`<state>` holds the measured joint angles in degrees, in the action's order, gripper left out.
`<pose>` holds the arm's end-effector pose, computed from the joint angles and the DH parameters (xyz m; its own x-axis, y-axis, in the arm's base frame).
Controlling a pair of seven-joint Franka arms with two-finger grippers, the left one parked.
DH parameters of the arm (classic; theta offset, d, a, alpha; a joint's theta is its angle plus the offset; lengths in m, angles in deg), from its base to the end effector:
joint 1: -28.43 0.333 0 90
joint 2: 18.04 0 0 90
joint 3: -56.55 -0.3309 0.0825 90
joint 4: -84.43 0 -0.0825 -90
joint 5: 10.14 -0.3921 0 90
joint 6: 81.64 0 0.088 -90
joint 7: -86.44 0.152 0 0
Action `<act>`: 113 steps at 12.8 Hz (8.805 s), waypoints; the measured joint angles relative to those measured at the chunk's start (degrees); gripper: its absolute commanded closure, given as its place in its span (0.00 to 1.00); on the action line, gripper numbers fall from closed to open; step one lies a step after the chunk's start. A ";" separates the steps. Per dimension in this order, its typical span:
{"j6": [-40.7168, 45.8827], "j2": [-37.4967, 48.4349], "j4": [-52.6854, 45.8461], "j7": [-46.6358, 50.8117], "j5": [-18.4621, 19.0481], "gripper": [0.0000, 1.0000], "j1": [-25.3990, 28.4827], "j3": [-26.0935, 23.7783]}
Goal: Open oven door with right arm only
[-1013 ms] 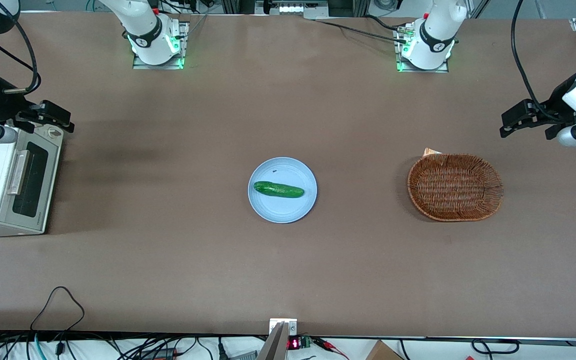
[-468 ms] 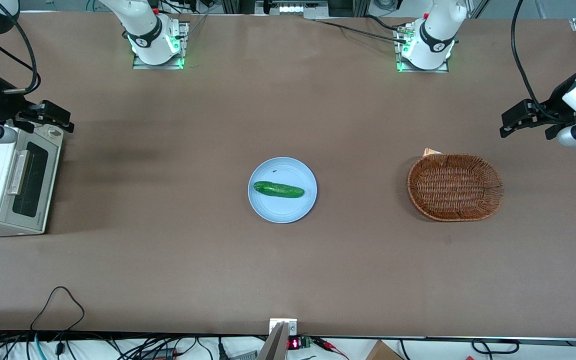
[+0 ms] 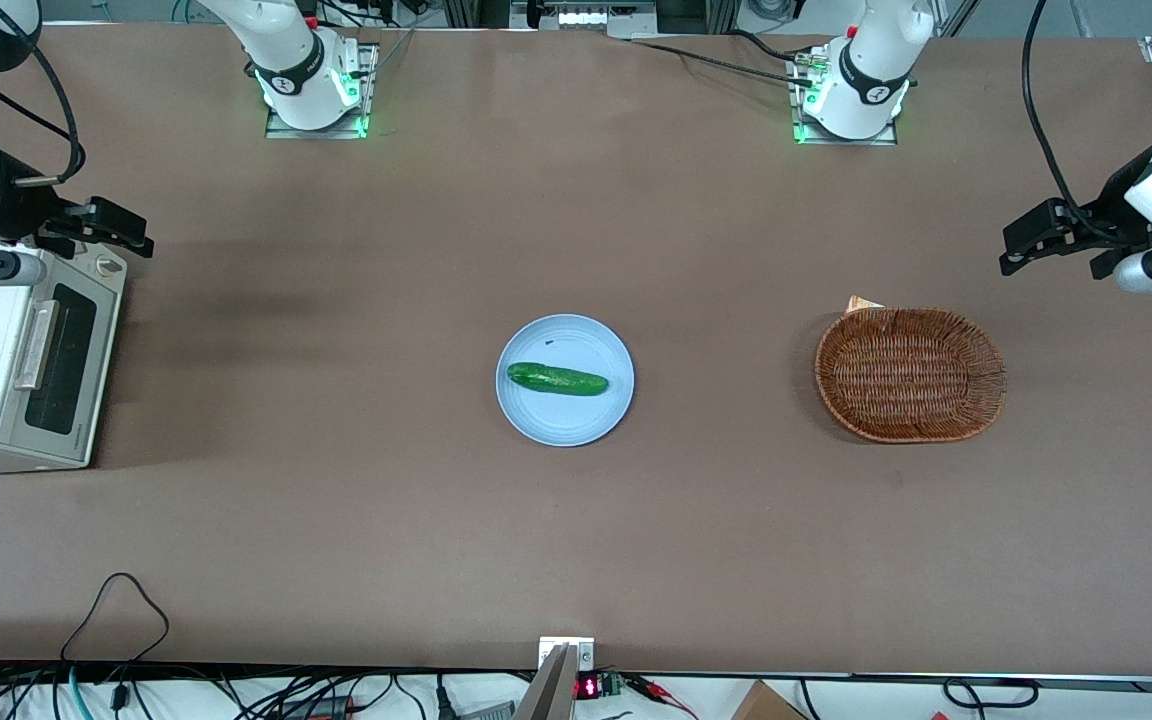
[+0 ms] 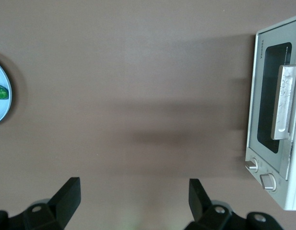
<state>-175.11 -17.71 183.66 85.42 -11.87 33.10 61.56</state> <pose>0.5540 0.0010 0.5256 0.9955 0.0101 -0.0941 0.0071 -0.9995 -0.0320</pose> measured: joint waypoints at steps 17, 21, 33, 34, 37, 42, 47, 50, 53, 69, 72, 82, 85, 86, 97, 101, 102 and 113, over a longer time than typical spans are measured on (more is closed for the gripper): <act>2.48 -0.70 -0.49 0.00 -1.84 0.96 -0.39 0.98; 3.58 -0.74 -0.49 -0.03 -1.79 1.00 -0.99 1.05; 8.13 -11.99 -0.34 10.09 43.93 0.98 7.26 0.20; 7.05 -14.64 -0.26 12.93 47.74 0.98 7.12 0.37; 2.93 -22.08 -0.21 21.83 53.47 0.98 6.11 0.94; 0.45 -27.42 -0.35 28.25 58.30 0.98 3.91 1.06; -0.83 -31.68 -0.25 36.86 62.16 0.98 3.94 0.94; -0.90 -32.25 -0.25 37.16 63.29 0.98 3.79 0.98; -0.91 -32.29 -0.19 37.16 64.35 0.98 3.46 1.02; -2.80 -33.21 -0.91 40.78 58.63 0.98 4.08 0.67; -3.30 -33.35 -0.93 40.87 55.34 0.98 5.40 0.26; -7.09 -37.69 -0.80 41.05 50.55 0.98 8.46 -0.46; -8.22 -39.89 -0.89 41.05 50.54 0.98 9.02 -0.76; -8.66 -40.73 -0.94 41.05 50.54 0.98 9.02 -0.96; -10.38 -44.89 -1.42 40.30 47.80 0.98 8.70 -1.18; -10.37 -44.73 -2.12 38.46 43.34 0.98 8.73 -1.14; -10.37 -44.66 -2.39 38.39 42.00 0.98 8.86 -1.15; 0.88 -29.34 -14.91 23.11 7.48 0.00 4.24 -0.03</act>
<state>-174.23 -47.05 168.75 108.53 -4.39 37.34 61.53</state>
